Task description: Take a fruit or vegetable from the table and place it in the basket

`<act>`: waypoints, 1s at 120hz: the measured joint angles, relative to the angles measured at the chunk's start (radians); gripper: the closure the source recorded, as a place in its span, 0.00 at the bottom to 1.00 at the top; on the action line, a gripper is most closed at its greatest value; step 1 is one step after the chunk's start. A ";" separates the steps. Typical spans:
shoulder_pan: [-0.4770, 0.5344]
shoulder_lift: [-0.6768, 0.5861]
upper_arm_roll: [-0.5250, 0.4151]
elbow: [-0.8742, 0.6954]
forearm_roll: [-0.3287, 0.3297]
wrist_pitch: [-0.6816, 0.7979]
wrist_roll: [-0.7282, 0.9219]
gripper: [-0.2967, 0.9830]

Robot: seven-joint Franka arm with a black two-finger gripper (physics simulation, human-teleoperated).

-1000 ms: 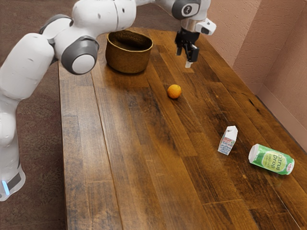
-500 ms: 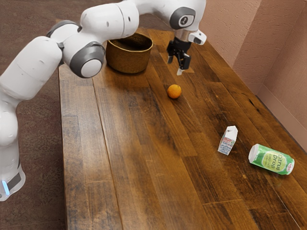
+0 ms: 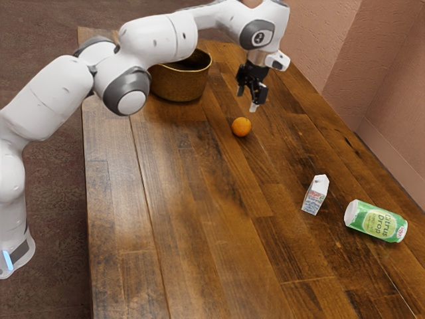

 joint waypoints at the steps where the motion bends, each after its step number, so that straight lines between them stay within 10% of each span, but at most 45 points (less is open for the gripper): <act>1: 0.000 0.001 0.000 0.001 0.000 0.000 0.000 0.23; 120: 0.009 0.038 -0.029 0.011 -0.012 -0.006 0.008 0.23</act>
